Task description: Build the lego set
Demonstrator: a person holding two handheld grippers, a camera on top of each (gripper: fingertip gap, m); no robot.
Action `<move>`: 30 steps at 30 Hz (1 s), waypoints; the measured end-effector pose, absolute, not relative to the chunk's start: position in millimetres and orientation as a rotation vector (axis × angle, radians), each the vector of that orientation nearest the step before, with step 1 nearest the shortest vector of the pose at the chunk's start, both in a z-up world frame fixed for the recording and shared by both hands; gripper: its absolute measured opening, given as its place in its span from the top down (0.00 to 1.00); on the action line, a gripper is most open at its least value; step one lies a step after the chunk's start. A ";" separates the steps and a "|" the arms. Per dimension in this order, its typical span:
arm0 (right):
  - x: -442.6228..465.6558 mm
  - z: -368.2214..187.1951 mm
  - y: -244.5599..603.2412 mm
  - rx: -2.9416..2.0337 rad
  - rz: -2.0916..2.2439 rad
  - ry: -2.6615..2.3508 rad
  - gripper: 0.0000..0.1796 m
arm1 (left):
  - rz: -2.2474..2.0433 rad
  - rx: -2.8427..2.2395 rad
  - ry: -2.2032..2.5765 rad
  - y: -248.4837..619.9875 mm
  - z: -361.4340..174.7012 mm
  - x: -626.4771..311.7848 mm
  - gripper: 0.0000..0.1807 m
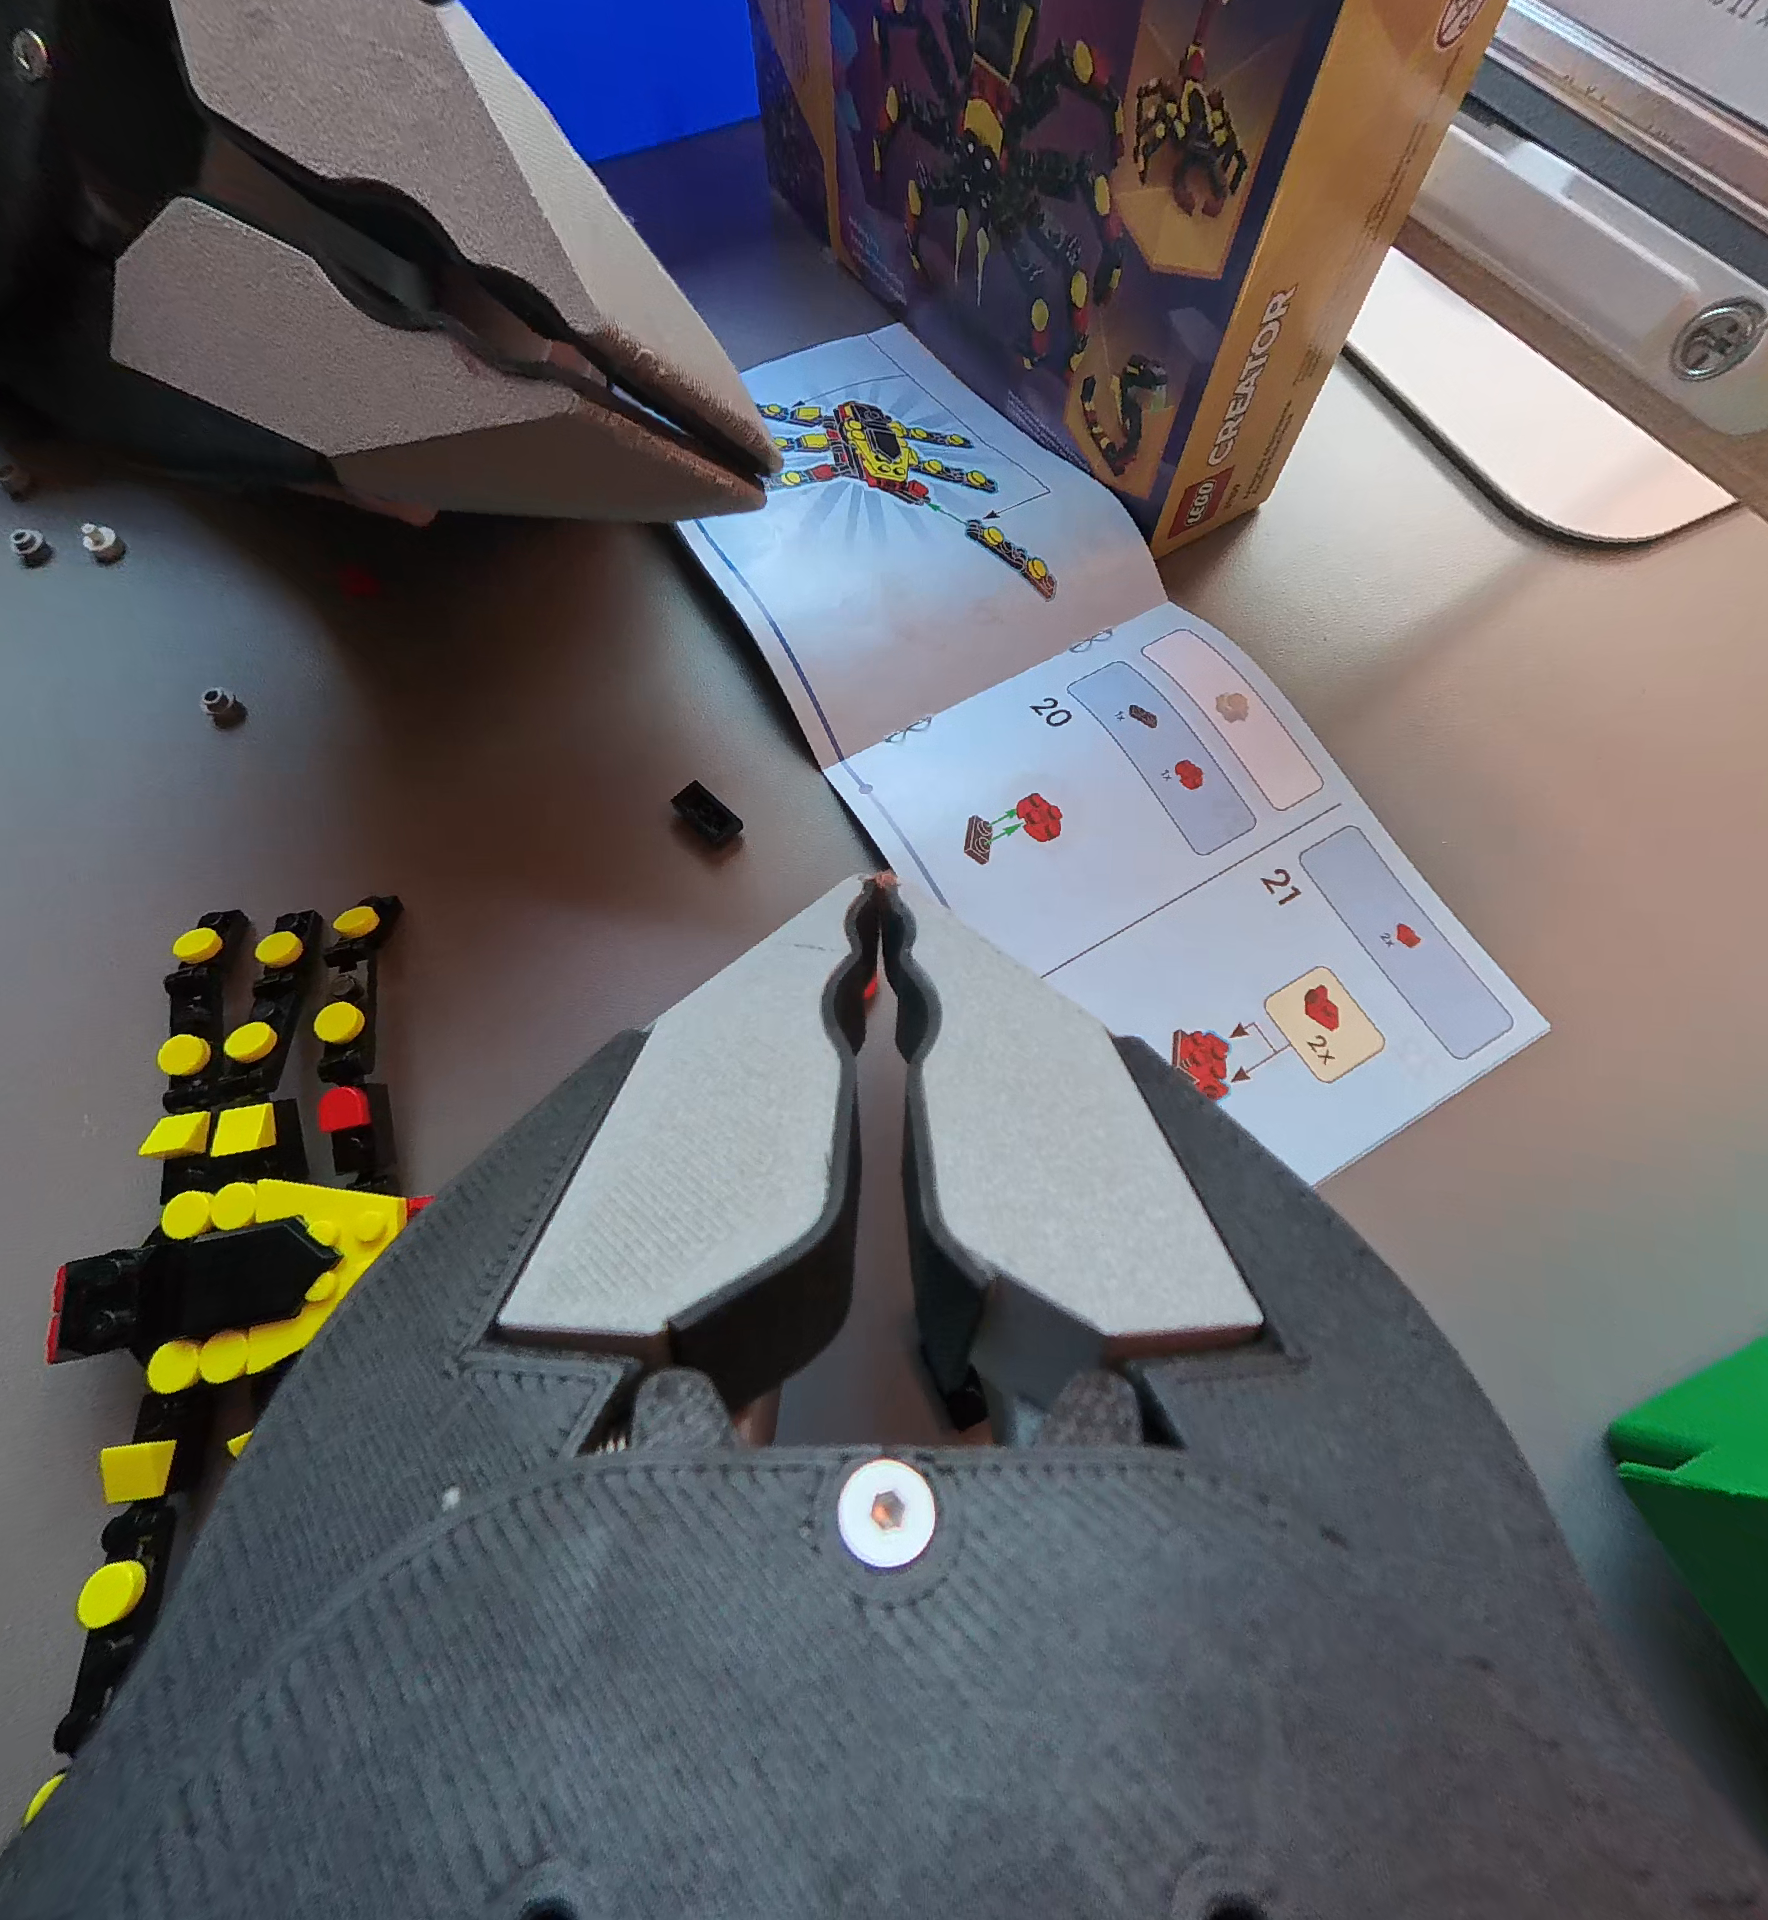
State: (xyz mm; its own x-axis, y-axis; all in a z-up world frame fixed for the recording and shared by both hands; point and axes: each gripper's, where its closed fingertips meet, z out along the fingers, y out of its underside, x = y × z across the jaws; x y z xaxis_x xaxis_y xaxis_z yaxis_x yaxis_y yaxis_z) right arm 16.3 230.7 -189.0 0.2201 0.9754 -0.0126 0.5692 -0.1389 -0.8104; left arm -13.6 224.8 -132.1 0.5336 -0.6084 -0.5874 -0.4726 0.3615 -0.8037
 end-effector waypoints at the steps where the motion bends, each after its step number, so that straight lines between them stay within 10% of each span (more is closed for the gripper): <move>1: 16.4 -188.9 230.8 -1.804 0.746 -1.433 1.00 | -0.112 -1.267 1.085 224.5 -132.5 -13.3 1.00; 30: 21.8 -171.2 251.8 -1.552 0.664 -1.406 1.00 | -0.054 -1.255 1.175 221.0 -144.1 -5.1 1.00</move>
